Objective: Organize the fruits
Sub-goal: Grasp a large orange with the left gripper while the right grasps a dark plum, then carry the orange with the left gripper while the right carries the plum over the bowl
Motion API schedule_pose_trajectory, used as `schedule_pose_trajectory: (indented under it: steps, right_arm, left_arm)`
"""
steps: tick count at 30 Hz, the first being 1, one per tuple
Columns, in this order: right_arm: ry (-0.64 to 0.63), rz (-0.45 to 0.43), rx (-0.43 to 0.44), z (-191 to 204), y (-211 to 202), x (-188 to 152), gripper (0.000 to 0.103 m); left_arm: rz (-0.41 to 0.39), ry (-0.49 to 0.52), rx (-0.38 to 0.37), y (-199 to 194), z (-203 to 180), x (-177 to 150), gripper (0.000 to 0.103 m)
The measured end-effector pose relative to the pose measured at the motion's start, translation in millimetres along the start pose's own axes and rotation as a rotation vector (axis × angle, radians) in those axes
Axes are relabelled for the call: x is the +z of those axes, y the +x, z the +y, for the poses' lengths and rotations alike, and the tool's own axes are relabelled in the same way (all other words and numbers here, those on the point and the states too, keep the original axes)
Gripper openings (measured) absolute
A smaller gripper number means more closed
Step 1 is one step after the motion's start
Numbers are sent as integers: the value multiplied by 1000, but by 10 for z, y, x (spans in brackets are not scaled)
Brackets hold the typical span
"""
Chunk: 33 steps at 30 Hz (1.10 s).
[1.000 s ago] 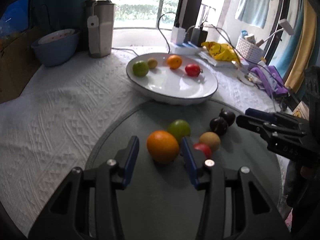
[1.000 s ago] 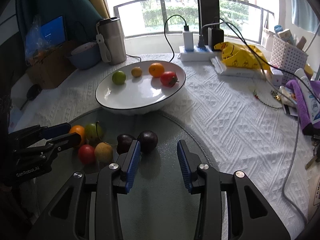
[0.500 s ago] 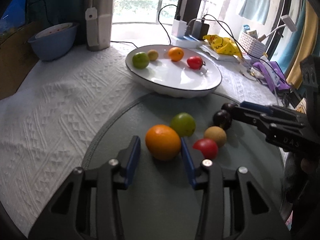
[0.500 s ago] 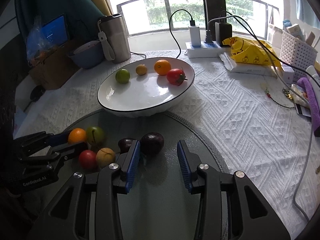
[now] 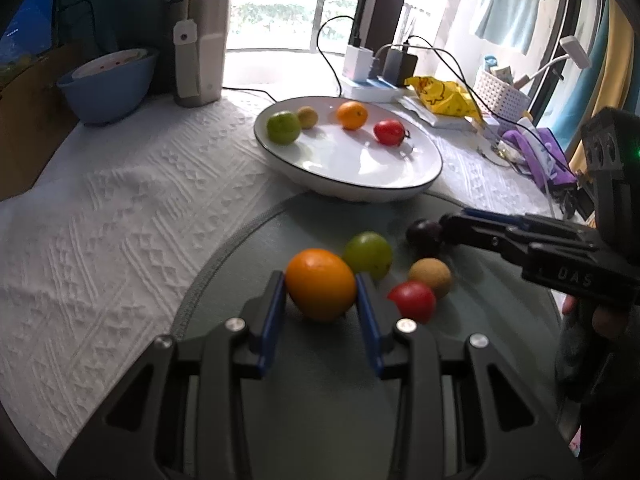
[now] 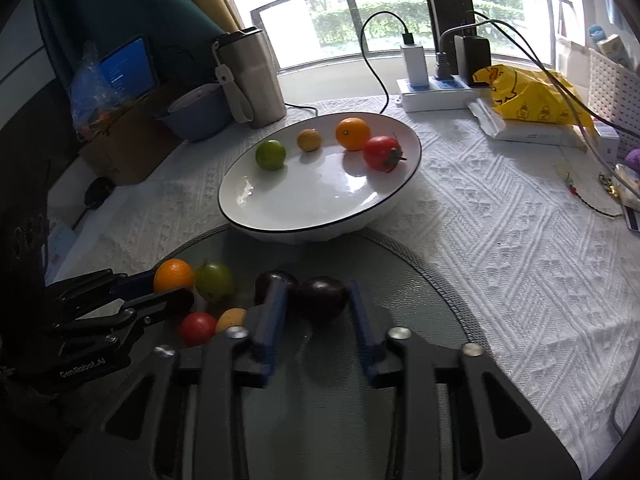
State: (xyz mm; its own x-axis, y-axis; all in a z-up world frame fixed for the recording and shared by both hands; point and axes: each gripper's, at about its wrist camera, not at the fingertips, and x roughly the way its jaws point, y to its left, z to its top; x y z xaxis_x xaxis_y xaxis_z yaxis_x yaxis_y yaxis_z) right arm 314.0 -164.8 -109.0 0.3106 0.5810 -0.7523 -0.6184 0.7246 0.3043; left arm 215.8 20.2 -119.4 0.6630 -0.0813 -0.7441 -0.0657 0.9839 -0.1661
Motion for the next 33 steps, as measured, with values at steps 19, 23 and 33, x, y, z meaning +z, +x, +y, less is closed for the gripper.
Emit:
schedule_pose_trajectory:
  steps: [19,23,33]
  right_arm:
    - [-16,-56,-27,66,-280,13,30]
    - [-22,-74,-36,71,-356,54,30]
    - [-36,-108,-52,35,-454,234,30]
  left_arm:
    - [-62,23,10,-237,-71,50,36]
    - [-77,31,15,-292,-82,102,36]
    - [-113,61,17,-306,-108,316,36]
